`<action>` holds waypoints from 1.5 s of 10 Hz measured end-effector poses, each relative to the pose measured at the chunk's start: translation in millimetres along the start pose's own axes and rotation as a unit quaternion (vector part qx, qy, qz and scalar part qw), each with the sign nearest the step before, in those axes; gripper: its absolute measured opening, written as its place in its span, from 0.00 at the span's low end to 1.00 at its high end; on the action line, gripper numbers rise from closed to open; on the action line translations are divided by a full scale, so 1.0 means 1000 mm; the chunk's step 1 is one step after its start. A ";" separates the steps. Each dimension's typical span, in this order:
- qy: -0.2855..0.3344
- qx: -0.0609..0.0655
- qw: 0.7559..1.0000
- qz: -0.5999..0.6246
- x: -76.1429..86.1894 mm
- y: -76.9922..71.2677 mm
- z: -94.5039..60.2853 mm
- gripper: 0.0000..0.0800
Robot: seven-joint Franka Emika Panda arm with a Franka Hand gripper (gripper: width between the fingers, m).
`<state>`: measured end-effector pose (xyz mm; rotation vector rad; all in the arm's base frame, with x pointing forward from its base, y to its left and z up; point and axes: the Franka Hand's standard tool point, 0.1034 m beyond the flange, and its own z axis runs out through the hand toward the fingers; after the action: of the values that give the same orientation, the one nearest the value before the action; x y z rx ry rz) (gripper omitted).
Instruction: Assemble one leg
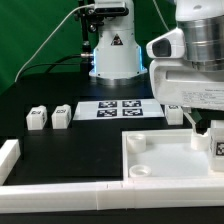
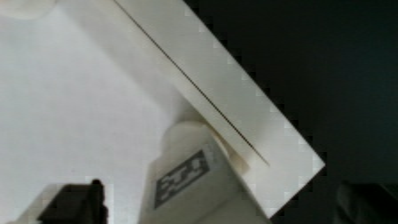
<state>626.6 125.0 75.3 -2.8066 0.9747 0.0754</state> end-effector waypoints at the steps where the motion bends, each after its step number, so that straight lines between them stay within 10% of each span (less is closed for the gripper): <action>1: 0.001 -0.001 0.998 -0.062 0.001 0.001 0.000 0.81; 4: 0.009 -0.026 0.974 -0.226 0.005 0.002 -0.002 0.81; 6: 0.009 -0.025 0.979 -0.204 0.004 0.001 -0.001 0.50; 12: 0.011 -0.020 0.996 0.086 0.003 0.003 0.000 0.37; 15: 0.002 -0.003 0.933 0.360 0.004 0.000 0.002 0.37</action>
Offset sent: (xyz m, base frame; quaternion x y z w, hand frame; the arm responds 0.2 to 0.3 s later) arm 0.0000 0.0000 0.0000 0.0000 0.0000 -0.1790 0.9838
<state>630.0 122.4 73.3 -2.2925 1.9423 0.1601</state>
